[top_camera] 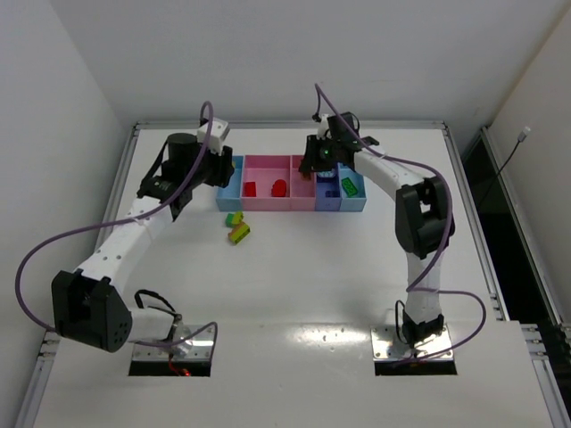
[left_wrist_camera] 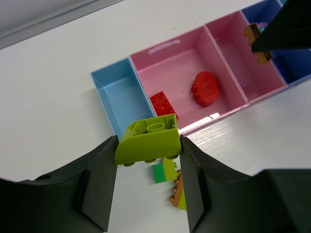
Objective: Sort the legos into containers by color
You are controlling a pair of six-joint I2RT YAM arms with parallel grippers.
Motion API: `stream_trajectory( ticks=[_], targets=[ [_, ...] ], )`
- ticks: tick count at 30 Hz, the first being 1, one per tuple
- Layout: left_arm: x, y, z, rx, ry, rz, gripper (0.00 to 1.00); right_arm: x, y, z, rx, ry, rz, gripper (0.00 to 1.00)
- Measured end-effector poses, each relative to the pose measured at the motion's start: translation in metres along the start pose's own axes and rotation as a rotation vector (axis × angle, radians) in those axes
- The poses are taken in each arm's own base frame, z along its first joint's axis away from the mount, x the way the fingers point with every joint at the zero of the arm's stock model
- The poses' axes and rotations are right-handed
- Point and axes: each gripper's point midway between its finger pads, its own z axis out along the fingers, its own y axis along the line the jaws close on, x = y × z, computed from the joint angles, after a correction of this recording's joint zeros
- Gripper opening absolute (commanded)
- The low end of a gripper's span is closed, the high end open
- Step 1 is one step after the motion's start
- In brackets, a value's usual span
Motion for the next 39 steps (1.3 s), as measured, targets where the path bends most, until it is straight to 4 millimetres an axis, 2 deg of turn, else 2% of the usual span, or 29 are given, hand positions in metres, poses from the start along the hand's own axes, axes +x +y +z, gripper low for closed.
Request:
stream_trajectory(
  ticks=[2, 4, 5, 7, 12, 15, 19, 23, 26, 28, 31, 32, 35, 38, 39],
  targets=[
    [0.002, -0.001, 0.002, 0.008, 0.007, -0.002, 0.00, 0.000, -0.002, 0.000, 0.008, 0.000, -0.002, 0.53],
    [0.004, 0.000, 0.005, 0.014, 0.014, -0.005, 0.00, 0.001, -0.003, 0.001, 0.013, 0.002, -0.007, 0.59],
    [0.005, 0.000, 0.006, 0.015, 0.018, -0.007, 0.00, 0.001, -0.004, 0.001, 0.015, 0.002, -0.008, 0.65],
    [0.008, 0.001, 0.010, 0.014, 0.029, -0.010, 0.00, 0.002, -0.004, 0.002, 0.016, 0.005, -0.010, 0.70],
    [0.022, 0.005, 0.024, 0.020, 0.076, -0.029, 0.00, 0.004, 0.000, 0.004, 0.010, 0.010, -0.021, 0.70],
    [0.024, 0.007, 0.033, 0.048, 0.094, -0.046, 0.00, 0.005, 0.003, 0.005, 0.006, 0.013, -0.029, 0.70],
    [0.024, 0.009, 0.059, 0.115, 0.132, -0.079, 0.00, 0.005, 0.009, 0.003, -0.008, 0.014, -0.053, 0.70],
    [0.043, 0.013, 0.083, 0.149, 0.211, -0.126, 0.00, -0.009, 0.020, -0.014, -0.023, -0.023, -0.088, 0.70],
    [0.061, 0.015, 0.095, 0.148, 0.271, -0.153, 0.00, -0.028, 0.034, -0.037, -0.038, -0.083, -0.125, 0.70],
    [0.073, 0.015, 0.099, 0.142, 0.309, -0.170, 0.05, -0.041, 0.043, -0.054, -0.048, -0.125, -0.145, 0.70],
    [0.083, 0.019, 0.103, 0.114, 0.343, -0.186, 0.17, -0.052, 0.050, -0.067, -0.056, -0.164, -0.167, 0.70],
    [0.083, 0.021, 0.104, 0.105, 0.344, -0.187, 0.20, -0.053, 0.051, -0.069, -0.057, -0.168, -0.171, 0.70],
    [0.079, 0.028, 0.108, 0.068, 0.338, -0.181, 0.38, -0.050, 0.050, -0.068, -0.055, -0.162, -0.175, 0.70],
    [0.075, 0.033, 0.109, 0.044, 0.330, -0.176, 0.51, -0.045, 0.048, -0.067, -0.053, -0.149, -0.171, 0.70],
    [0.075, 0.035, 0.110, 0.036, 0.329, -0.175, 0.53, -0.044, 0.048, -0.067, -0.055, -0.147, -0.171, 0.70]
  ],
)
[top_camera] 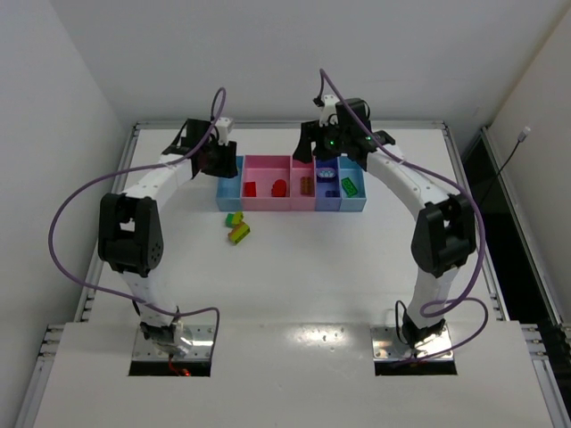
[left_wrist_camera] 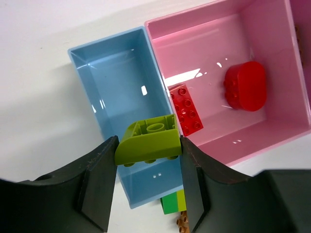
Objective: Sort the legos into containers by color
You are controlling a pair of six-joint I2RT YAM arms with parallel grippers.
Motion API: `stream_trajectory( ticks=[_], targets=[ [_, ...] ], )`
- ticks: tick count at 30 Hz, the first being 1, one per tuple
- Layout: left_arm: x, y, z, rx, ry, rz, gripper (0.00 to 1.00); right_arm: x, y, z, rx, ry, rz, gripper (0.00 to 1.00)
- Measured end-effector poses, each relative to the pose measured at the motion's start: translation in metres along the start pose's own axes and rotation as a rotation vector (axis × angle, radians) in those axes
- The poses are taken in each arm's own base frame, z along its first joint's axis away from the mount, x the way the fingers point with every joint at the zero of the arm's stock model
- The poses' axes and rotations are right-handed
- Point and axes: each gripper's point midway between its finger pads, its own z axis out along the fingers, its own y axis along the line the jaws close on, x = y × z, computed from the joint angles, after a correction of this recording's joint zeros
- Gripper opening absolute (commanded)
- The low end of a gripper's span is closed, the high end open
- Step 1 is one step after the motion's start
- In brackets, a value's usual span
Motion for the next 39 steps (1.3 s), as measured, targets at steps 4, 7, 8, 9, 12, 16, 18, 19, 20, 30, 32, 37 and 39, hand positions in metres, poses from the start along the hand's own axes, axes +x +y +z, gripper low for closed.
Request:
stream_trajectory(
  ticks=[4, 7, 8, 9, 12, 16, 18, 19, 20, 30, 32, 37, 39],
  targets=[
    [0.001, 0.004, 0.001, -0.024, 0.004, 0.000, 0.67, 0.000, 0.001, 0.000, -0.003, 0.000, 0.000, 0.70],
    [0.001, 0.008, 0.004, -0.041, 0.008, -0.001, 0.70, 0.000, 0.001, 0.000, -0.003, 0.000, 0.000, 0.70],
    [0.001, 0.009, 0.004, -0.045, 0.009, 0.000, 0.71, 0.000, 0.001, 0.000, -0.003, 0.000, 0.000, 0.70],
    [0.002, 0.009, 0.004, -0.047, 0.011, 0.001, 0.71, 0.000, 0.001, 0.000, -0.004, 0.000, 0.000, 0.70],
    [0.002, 0.009, 0.004, -0.042, 0.011, 0.003, 0.70, 0.000, 0.001, 0.000, -0.004, 0.000, 0.000, 0.70],
    [-0.001, 0.000, 0.001, 0.008, -0.007, 0.021, 0.65, 0.000, 0.000, 0.000, -0.004, 0.001, -0.009, 0.70],
    [-0.002, -0.007, -0.011, 0.045, -0.030, 0.047, 0.64, 0.003, -0.001, 0.001, -0.003, 0.006, -0.016, 0.70],
    [-0.001, -0.011, -0.019, 0.065, -0.043, 0.061, 0.63, 0.005, -0.001, 0.001, -0.002, 0.010, -0.017, 0.70],
    [0.000, -0.016, -0.031, 0.087, -0.051, 0.072, 0.63, 0.009, -0.002, 0.001, -0.001, 0.017, -0.017, 0.70],
    [0.050, -0.055, -0.115, 0.311, 0.002, 0.427, 0.62, 0.037, -0.008, -0.014, 0.018, 0.068, -0.011, 0.70],
    [0.083, -0.052, -0.113, 0.354, 0.091, 0.504, 0.62, 0.032, -0.009, -0.021, 0.021, 0.053, -0.017, 0.70],
    [0.146, -0.041, -0.109, 0.460, 0.264, 0.725, 0.62, 0.020, -0.017, -0.034, 0.036, 0.016, -0.022, 0.70],
    [0.155, -0.036, -0.105, 0.491, 0.293, 0.806, 0.59, 0.018, -0.019, -0.038, 0.038, 0.010, -0.021, 0.70]
  ],
)
